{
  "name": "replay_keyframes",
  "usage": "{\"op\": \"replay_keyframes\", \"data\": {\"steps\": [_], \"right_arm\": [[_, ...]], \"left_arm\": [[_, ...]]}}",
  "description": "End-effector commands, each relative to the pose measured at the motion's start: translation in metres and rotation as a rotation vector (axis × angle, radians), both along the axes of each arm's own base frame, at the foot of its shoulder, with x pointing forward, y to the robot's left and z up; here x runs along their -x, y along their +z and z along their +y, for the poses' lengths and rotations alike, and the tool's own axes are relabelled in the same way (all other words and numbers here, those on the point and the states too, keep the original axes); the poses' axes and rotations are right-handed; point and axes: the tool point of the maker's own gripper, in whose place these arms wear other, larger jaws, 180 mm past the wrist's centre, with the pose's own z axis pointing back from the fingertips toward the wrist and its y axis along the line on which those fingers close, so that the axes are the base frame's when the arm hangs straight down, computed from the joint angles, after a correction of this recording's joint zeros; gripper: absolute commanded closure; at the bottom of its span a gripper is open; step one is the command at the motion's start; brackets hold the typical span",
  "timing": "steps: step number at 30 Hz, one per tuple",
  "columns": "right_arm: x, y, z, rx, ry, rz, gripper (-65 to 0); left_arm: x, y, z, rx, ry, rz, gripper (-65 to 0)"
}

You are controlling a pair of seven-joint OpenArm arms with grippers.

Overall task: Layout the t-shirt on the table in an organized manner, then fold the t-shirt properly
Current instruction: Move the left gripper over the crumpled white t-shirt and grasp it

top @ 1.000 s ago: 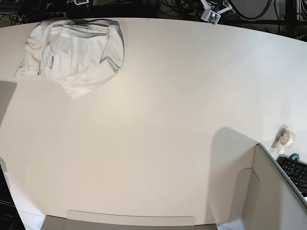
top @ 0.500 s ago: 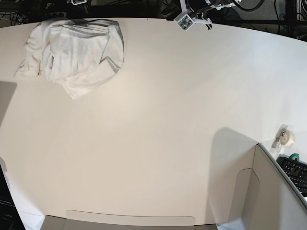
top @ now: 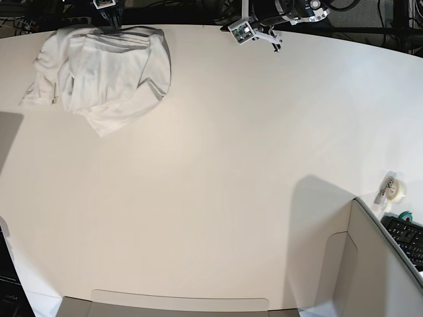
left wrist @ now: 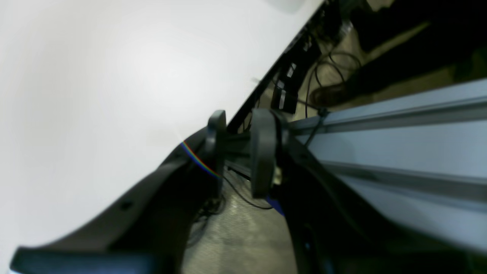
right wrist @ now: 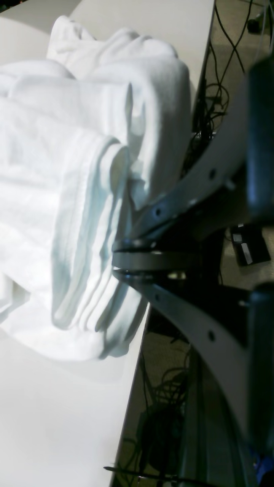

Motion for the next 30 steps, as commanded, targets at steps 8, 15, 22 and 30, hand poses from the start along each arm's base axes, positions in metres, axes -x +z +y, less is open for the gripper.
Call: {"op": "replay_keyframes", "data": {"steps": [8,15,22,30], "right_arm": [[-0.005,0.01,0.001,-0.006,0.0,-0.045,0.0],[-0.005,0.011,-0.008,0.01,-0.052,-0.048,0.0],[-0.009,0.014,-0.016,0.026,-0.076,-0.065,0.0],[-0.02,0.026,-0.056,0.112,-0.237,-0.133,0.0]], "left_arm": [[-0.081,0.034,-0.006,0.033,0.089,-0.172,-12.1],[-0.085,0.039,-0.009,0.034,0.028,-0.202,-12.1],[-0.082,0.045,-0.017,0.053,-0.073,-0.238,-12.1],[-0.073,0.068,-0.057,0.179,-0.182,-0.275,-14.2]]}}
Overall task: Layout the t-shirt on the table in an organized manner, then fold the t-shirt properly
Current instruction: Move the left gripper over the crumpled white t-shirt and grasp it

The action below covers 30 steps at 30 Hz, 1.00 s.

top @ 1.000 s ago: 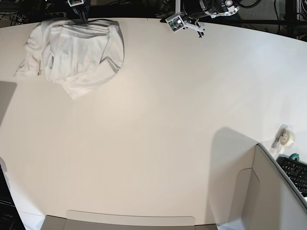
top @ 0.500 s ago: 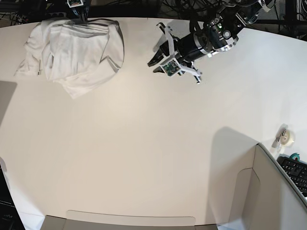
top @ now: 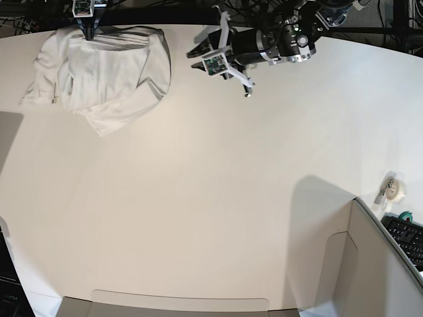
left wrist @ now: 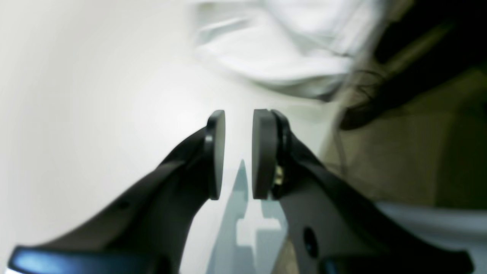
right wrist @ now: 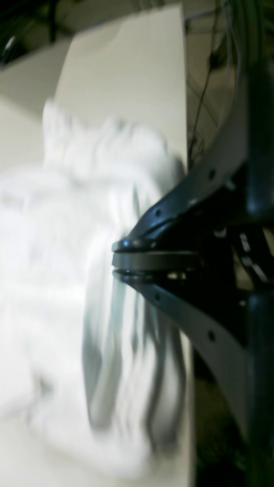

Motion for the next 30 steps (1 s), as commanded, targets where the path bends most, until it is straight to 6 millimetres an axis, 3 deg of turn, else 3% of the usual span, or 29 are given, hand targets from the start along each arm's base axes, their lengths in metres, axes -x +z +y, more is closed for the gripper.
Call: {"op": "replay_keyframes", "data": {"steps": [1,6,10,14,17,26,30], "right_arm": [[-0.003,0.012,-0.007,0.027,-0.016,-0.045,0.0],[0.001,0.024,-0.045,-0.004,-0.175,-0.112,0.0],[0.014,0.04,-0.089,-0.043,-0.33,-0.186,-0.4],[0.025,0.057,-0.122,-0.025,-0.426,-0.24,-9.7],[0.029,0.057,-0.13,-0.011,-0.445,-0.22,-14.0],[0.023,0.041,-0.137,-0.052,-0.491,-0.163,-14.1],[0.018,0.033,-0.136,-0.081,-0.503,-0.144,-14.2]], "left_arm": [[-0.007,0.02,-0.012,0.077,0.005,-0.034,-15.5],[-0.011,0.045,-0.042,0.193,0.023,-0.037,-19.0],[-0.006,0.062,-0.068,0.252,-0.02,-0.05,-19.2],[0.005,0.068,-0.096,0.201,-0.144,-0.077,-20.9],[0.003,0.065,-0.11,0.196,-0.164,-0.067,-23.3],[-0.012,0.047,-0.131,0.17,-0.157,-0.018,-23.6],[0.003,0.031,-0.135,0.138,-0.194,0.019,-23.6]]}}
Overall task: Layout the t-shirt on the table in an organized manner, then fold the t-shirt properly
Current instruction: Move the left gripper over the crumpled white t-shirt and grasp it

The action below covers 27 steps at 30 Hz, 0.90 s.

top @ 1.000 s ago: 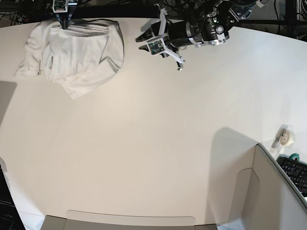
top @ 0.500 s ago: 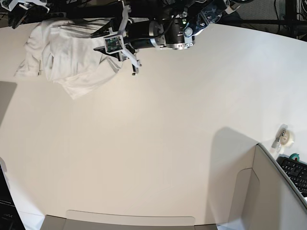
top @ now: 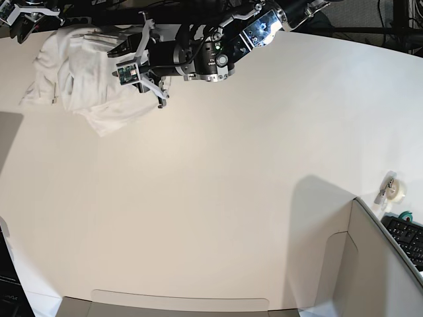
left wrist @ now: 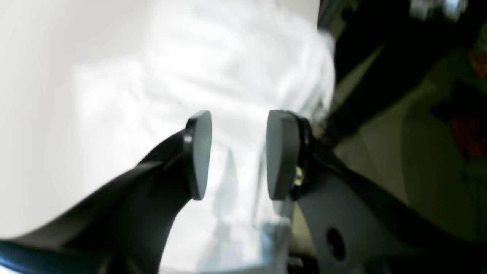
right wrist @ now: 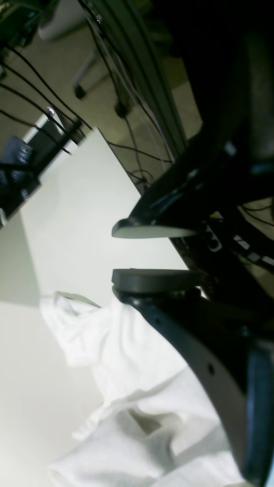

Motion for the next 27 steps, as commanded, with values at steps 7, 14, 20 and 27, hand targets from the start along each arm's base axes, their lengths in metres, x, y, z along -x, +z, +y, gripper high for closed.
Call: {"op": "replay_keyframes", "data": {"steps": [7,14,20,27], "right_arm": [[-0.008,-0.001,-0.003,-0.001,-0.007,-0.019,-14.4],[-0.016,-0.003,0.0,-0.015,-0.001,-0.038,-14.4],[-0.022,-0.009,0.002,-0.048,-0.013,-0.036,-14.4],[-0.032,-0.021,0.006,-0.11,-0.023,-0.01,-14.4]], "left_arm": [[0.008,0.01,-0.015,0.044,0.029,0.036,-23.6],[0.007,-0.001,-0.015,0.038,0.04,0.057,-23.3],[0.006,-0.027,-0.01,-0.002,0.056,0.095,-21.1],[0.005,-0.029,-0.008,-0.015,0.06,0.098,0.0]]}}
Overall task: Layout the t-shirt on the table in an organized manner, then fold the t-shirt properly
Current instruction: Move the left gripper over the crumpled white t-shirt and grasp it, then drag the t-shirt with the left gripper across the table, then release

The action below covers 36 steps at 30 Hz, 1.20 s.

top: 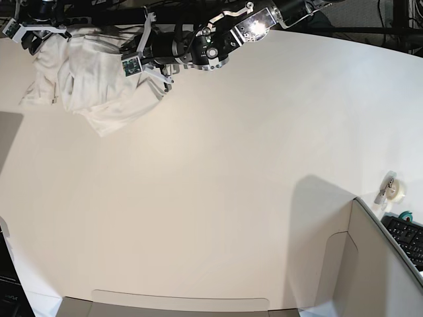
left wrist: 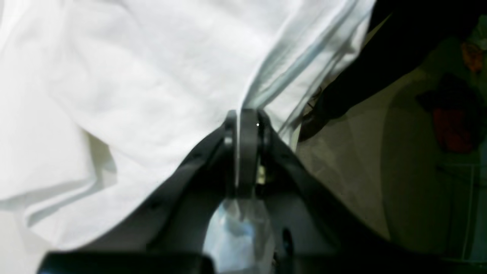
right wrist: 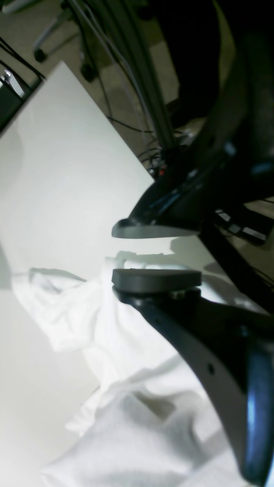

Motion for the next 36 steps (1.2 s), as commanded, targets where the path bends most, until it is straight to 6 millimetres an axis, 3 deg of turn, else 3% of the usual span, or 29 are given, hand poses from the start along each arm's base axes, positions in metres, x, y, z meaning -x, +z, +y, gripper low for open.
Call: {"op": "replay_keyframes", "data": {"steps": [1,4,6,10,14,18,24,30,36], "right_arm": [[-0.004,0.009,-0.003,0.027,0.005,-0.022,-14.4],[-0.01,0.005,-0.002,-0.001,0.005,-0.012,-14.4],[-0.011,-0.001,-0.001,-0.022,0.001,0.003,-14.3],[-0.007,-0.016,-0.004,-0.048,-0.02,0.03,-14.1],[-0.001,-0.031,-0.006,-0.072,-0.038,0.057,-14.1],[0.002,-0.037,-0.007,-0.08,-0.044,0.069,-14.1],[0.002,-0.037,-0.007,-0.08,-0.044,0.069,-14.1],[0.001,-0.034,-0.007,-0.075,-0.042,0.064,-14.1],[-0.011,-0.006,-0.003,-0.034,-0.015,0.006,-14.1]], "left_arm": [[-0.004,0.018,-0.008,0.058,0.002,-0.02,-0.1],[-0.007,0.029,-0.001,0.073,0.001,-0.054,0.0],[-0.01,0.047,0.005,0.106,0.002,-0.1,0.0],[-0.047,0.087,0.032,0.169,0.11,-0.205,0.0],[-0.082,0.102,0.065,0.182,0.257,-0.249,0.0],[-0.124,0.111,0.106,0.171,0.417,-0.295,0.0],[-0.17,0.124,0.168,0.152,0.627,-0.355,0.0],[-0.19,0.13,0.208,0.133,0.745,-0.387,0.0],[-0.204,0.137,0.247,0.121,0.855,-0.418,0.0]]}}
